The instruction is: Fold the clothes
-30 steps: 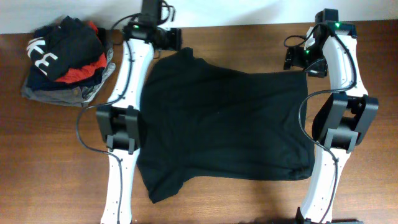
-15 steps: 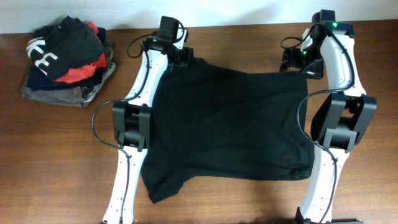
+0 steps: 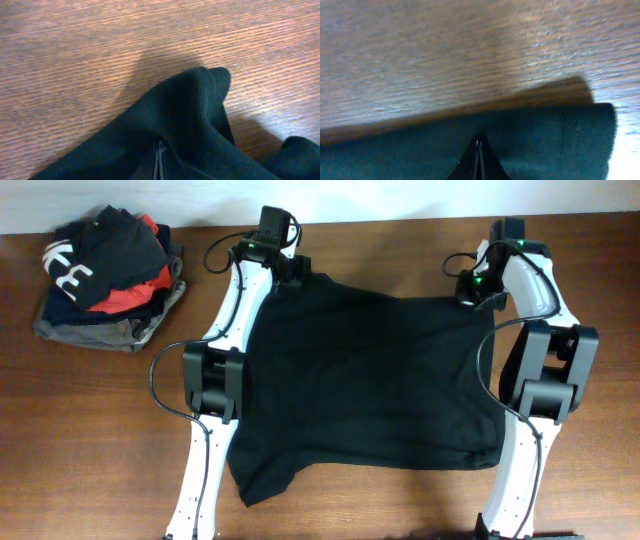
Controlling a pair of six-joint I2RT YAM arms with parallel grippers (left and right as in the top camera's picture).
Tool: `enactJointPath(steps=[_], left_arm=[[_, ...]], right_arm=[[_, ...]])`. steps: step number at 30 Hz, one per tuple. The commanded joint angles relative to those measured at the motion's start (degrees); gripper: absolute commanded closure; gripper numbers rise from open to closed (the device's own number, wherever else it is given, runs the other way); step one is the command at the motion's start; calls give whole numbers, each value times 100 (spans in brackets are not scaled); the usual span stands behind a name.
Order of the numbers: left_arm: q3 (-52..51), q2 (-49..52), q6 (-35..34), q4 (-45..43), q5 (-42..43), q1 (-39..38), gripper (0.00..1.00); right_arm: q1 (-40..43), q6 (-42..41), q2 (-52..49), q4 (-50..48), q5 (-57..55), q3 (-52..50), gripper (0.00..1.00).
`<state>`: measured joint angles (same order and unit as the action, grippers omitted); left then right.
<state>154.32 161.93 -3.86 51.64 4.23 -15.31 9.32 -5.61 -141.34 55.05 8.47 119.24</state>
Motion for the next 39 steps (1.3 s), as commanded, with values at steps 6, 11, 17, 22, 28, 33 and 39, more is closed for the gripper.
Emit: enactJointPath(steps=[6, 11, 17, 22, 28, 33, 39], left_arm=[[17, 400, 52, -188, -415, 61, 99], [17, 514, 76, -197, -623, 243, 99], [17, 597, 94, -435, -1123, 540, 99], [20, 597, 92, -570, -1123, 767, 99], [164, 568, 92, -380, -1119, 911, 88], [745, 391, 92, 72, -1119, 872, 37], [1641, 15, 92, 538, -798, 715, 24]], right_arm=[[-26, 28, -81, -258, -918, -358, 96], [-22, 28, -92, -262, -1276, -358, 96], [-22, 26, -92, -483, -1412, -358, 96], [-22, 24, -92, -629, -1532, -356, 94], [-22, 26, -79, -439, -2035, -181, 66], [-24, -337, 26, 92, -2031, 404, 52], [-28, -431, 192, 903, -1814, 1569, 25]])
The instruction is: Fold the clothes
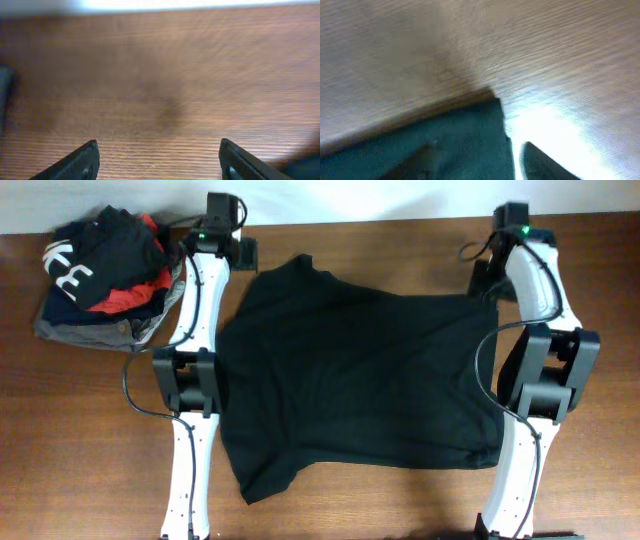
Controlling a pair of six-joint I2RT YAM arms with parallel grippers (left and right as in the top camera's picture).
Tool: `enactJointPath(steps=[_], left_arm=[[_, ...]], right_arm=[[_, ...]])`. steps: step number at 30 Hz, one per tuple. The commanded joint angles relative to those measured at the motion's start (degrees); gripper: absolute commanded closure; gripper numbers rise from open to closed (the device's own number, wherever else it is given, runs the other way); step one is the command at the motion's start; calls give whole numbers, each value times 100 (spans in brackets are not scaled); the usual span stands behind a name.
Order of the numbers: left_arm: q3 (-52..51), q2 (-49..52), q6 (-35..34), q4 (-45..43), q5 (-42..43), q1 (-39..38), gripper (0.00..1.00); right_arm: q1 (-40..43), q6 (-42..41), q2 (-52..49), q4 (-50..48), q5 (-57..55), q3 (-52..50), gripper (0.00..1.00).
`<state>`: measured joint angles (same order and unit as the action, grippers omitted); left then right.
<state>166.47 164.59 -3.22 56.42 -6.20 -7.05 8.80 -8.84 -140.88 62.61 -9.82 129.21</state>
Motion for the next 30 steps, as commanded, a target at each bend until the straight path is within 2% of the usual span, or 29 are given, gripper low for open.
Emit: enactJointPath(steps=[1, 3, 12, 14, 30], left_arm=[[498, -321, 28, 79, 415, -140, 24], [544, -385, 28, 46, 592, -184, 24], [-9, -356, 28, -37, 1016, -219, 24], [-184, -356, 28, -68, 1137, -216, 25], [-1005, -343, 28, -195, 1497, -188, 27]], right_arm=[[26, -107, 146, 310, 162, 789, 16], [31, -105, 146, 481, 323, 984, 8], [33, -42, 131, 898, 382, 964, 5], [37, -42, 131, 951, 382, 964, 1], [575, -72, 125, 1410, 634, 960, 1]])
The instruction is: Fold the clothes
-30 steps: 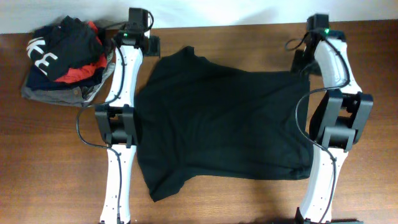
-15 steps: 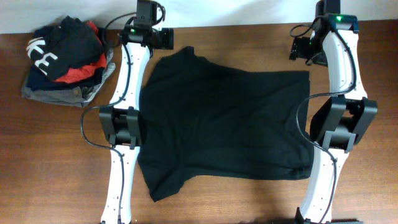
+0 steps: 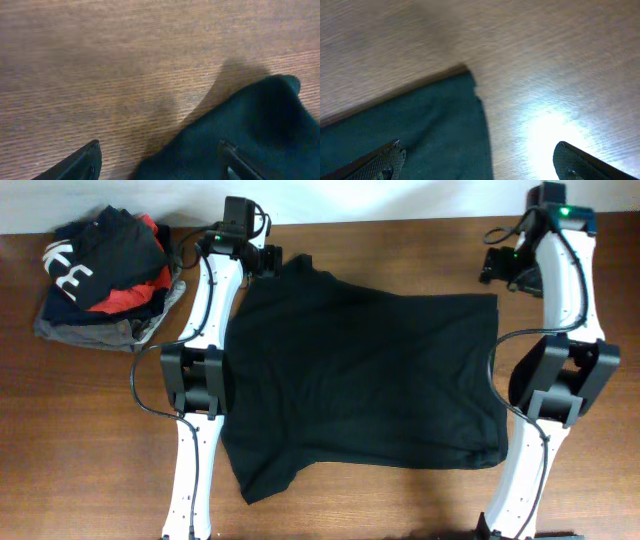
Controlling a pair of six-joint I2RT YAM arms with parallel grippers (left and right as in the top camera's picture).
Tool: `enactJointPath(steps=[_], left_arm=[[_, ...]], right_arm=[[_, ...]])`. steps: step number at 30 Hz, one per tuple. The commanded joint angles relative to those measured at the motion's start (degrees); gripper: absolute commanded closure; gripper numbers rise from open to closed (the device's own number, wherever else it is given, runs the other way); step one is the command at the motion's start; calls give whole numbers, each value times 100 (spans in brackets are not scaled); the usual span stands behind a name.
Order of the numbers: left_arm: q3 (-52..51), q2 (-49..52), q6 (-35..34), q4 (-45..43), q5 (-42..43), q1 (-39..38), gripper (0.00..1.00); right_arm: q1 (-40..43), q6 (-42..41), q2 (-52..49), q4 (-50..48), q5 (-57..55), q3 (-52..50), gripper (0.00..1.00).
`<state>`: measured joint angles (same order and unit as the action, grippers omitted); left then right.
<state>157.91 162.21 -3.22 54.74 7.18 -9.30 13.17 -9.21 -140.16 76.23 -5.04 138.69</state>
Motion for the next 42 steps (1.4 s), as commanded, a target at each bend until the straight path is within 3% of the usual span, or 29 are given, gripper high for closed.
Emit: enactJointPath(steps=[1, 10, 19, 22, 26, 42], left_arm=[[-179, -101, 26, -28, 160, 37, 26], [-496, -87, 26, -166, 170, 35, 46], [-597, -87, 26, -177, 208, 37, 98], [-597, -87, 24, -168, 208, 35, 99], [-597, -87, 24, -170, 208, 35, 99], [-599, -87, 26, -197, 205, 35, 99]], right_arm=[[166, -2, 52, 55, 208, 11, 1], [267, 243, 15, 68, 398, -2, 1], [321, 457, 13, -273, 442, -457, 1], [422, 549, 13, -511, 481, -813, 0], [525, 1351, 13, -848, 1071, -1250, 2], [555, 1478, -4, -2214, 2109, -1982, 2]])
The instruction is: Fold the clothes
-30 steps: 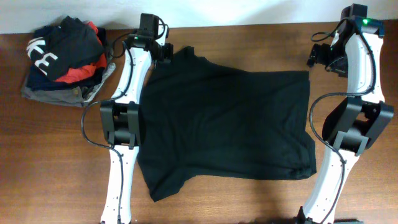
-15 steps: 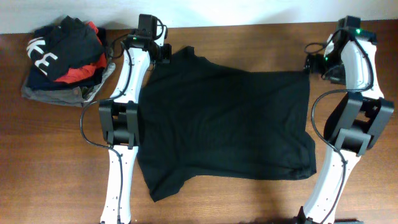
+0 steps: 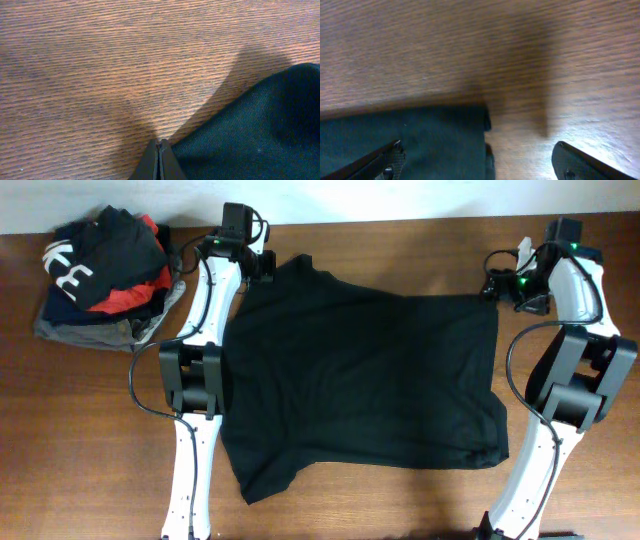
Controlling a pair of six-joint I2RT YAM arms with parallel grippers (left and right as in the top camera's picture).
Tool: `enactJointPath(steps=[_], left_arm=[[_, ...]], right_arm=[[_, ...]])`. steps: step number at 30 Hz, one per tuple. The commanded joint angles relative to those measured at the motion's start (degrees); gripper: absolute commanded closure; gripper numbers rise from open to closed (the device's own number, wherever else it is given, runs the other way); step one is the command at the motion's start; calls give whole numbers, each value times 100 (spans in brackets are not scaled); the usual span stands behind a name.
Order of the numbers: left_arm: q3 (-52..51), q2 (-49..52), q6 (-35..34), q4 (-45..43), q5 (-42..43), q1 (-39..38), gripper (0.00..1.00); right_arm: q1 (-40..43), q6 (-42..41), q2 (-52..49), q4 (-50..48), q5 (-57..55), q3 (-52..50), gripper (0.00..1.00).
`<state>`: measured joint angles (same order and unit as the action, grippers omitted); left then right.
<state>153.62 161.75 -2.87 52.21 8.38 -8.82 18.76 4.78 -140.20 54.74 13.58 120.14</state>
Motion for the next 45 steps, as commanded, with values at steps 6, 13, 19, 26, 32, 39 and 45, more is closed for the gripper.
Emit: enactJointPath(steps=[6, 13, 19, 26, 32, 39, 45], left_arm=[[-170, -42, -9, 55, 85, -13, 99], [-170, -42, -9, 28, 85, -13, 99], [-170, -42, -9, 33, 85, -13, 99], [-170, -42, -9, 31, 85, -13, 100], [-170, -42, -11, -50, 90, -13, 99], [-166, -48, -9, -127, 90, -17, 99], [-160, -164, -7, -166, 114, -17, 99]], right_arm=[[-11, 79, -96, -221, 258, -181, 3], [-151, 79, -175, -254, 245, -181, 5], [-227, 72, -352, -251, 229, -186, 11], [-234, 31, -387, -160, 227, -186, 30], [-232, -184, -385, -114, -162, -186, 57], [-229, -205, -385, -164, -162, -184, 65], [-229, -229, -385, -142, -205, -98, 75]])
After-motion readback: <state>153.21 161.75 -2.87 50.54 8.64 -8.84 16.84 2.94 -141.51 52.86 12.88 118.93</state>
